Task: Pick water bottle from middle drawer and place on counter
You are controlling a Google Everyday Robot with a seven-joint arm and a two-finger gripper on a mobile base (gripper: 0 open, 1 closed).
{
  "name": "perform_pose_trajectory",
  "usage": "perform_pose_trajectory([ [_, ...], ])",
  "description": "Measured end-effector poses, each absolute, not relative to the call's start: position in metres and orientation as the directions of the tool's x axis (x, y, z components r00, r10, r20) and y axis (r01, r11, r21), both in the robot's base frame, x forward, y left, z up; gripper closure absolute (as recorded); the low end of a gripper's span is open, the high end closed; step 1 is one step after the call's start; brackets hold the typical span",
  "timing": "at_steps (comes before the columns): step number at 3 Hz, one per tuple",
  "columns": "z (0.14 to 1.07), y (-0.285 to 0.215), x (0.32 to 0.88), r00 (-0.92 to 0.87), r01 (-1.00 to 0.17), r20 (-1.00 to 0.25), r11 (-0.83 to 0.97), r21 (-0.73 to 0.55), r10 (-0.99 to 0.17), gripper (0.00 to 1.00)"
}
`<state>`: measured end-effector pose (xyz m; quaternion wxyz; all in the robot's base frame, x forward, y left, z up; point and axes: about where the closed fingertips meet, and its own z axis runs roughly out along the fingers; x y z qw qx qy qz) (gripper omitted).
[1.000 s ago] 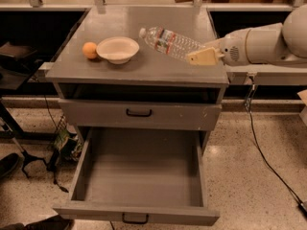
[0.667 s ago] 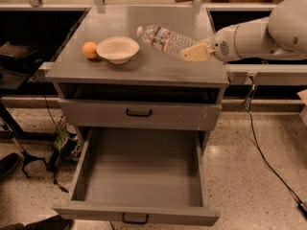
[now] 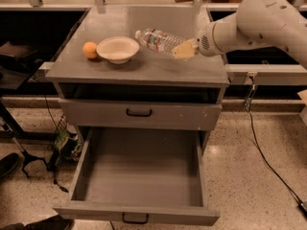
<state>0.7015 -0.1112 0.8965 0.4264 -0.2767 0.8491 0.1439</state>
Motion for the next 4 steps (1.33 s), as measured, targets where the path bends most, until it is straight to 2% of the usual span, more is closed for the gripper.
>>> perform_pose_trajectory([
  [1,0.886,-0.107,0.71,-0.521,-0.558,-0.784,0.83,0.013,-0.338,1.0],
  [2,0.879,-0.105,0.714,-0.551,-0.524,-0.77,0.852,0.018,-0.323,0.82],
  [4,0.869,-0.103,0.717,-0.595,-0.479,-0.746,0.877,0.029,-0.3,0.35],
])
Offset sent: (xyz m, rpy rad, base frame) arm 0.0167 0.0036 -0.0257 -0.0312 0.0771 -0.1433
